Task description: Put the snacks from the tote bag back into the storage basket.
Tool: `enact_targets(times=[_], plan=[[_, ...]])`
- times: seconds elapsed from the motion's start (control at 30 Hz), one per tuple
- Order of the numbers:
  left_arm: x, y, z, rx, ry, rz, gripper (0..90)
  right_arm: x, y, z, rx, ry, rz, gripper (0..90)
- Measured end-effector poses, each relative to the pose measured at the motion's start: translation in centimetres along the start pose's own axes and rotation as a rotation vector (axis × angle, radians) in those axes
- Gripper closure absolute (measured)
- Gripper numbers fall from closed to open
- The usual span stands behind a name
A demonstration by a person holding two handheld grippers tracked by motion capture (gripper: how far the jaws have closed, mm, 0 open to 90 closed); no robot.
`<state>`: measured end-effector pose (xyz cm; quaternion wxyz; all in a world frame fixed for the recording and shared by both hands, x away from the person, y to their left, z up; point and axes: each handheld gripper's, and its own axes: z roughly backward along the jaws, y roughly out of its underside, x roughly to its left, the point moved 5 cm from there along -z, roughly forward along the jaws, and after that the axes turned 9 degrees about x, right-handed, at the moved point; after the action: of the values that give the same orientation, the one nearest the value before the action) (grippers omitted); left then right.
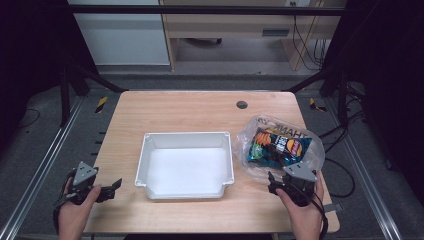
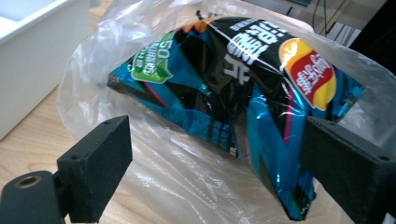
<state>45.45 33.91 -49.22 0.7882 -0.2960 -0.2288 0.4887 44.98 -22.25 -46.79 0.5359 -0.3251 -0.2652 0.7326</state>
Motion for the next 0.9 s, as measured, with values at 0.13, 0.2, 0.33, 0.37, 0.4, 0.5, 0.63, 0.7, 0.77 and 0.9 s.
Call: enact_targets(times=[0.13,0.2,0.33,0.37,0.4,0.5,0.63,0.7,0.77,0.9], plan=[[0.0,0.4,-0.4,0.047,-0.007,0.008,5.9,-0.4,-0.1,0.2,0.034,-0.026,-0.066,9.7],[0.2,0.4,-0.4,0.035,-0.008,0.016,5.8,-0.9,-0.4,0.9,-0.024,-0.002,-0.074,11.8],[0.2,0.1,0.0,-0.015,-0.007,0.031,4.6,-1.0,-0.5,1.3,-0.034,0.013,-0.053,11.2],[0.1,0.1,0.0,-0.014,-0.006,0.028,4.6,-1.1,-0.6,1.4,-0.041,0.022,-0.049,10.2],[0.0,0.0,-0.1,-0.013,-0.005,0.024,4.6,-1.1,-0.6,1.5,-0.048,0.023,-0.05,9.1],[-0.2,-0.1,-0.2,-0.013,0.003,0.019,4.4,-1.2,-0.7,1.7,-0.063,0.039,-0.045,8.8],[-0.3,0.1,-0.3,-0.006,0.015,0.017,4.3,-1.3,-0.7,1.6,-0.056,0.046,-0.043,8.8],[-0.4,0.1,-0.3,-0.01,0.015,0.015,4.2,-1.4,-0.7,1.5,-0.053,0.05,-0.038,8.8],[-0.5,0.1,-0.3,-0.008,0.015,0.008,4.2,-1.5,-0.8,1.4,-0.051,0.05,-0.04,8.8],[-0.6,0.0,-0.3,-0.01,0.023,0.012,4.0,-1.9,-1.3,2.4,-0.072,0.033,-0.041,9.0]])
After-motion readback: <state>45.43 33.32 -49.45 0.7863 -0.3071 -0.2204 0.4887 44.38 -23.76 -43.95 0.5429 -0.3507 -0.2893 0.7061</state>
